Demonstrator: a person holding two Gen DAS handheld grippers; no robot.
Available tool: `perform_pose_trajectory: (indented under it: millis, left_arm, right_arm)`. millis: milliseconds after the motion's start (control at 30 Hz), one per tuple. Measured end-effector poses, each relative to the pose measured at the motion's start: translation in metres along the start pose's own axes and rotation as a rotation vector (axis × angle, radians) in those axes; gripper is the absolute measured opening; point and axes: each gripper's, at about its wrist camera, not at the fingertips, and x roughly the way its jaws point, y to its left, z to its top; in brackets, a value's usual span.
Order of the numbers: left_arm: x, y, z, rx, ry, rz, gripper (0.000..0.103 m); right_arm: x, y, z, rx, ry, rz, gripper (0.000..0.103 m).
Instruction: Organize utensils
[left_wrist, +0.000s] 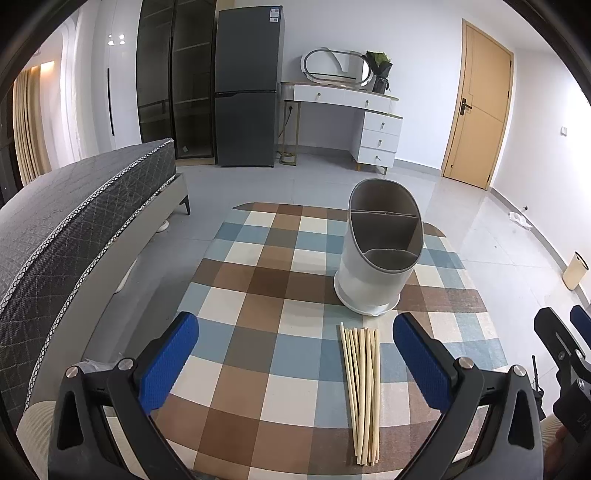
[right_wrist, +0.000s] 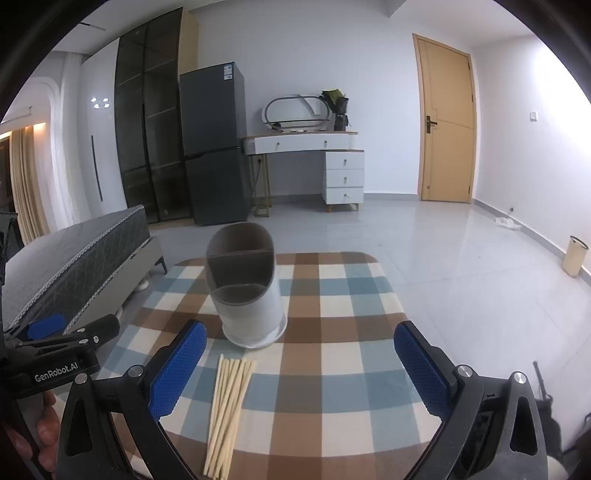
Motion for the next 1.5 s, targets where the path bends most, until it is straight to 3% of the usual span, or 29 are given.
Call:
perform_pose_trajectory:
  millis: [1500]
  left_arm:
    - [-0.0008, 0.0012, 0.0009, -0.012, 0.028, -0.009, 0.102]
  right_arm:
    - [0.0008, 0.0041, -0.0035, -0.014, -0.004, 0.018, 0.102]
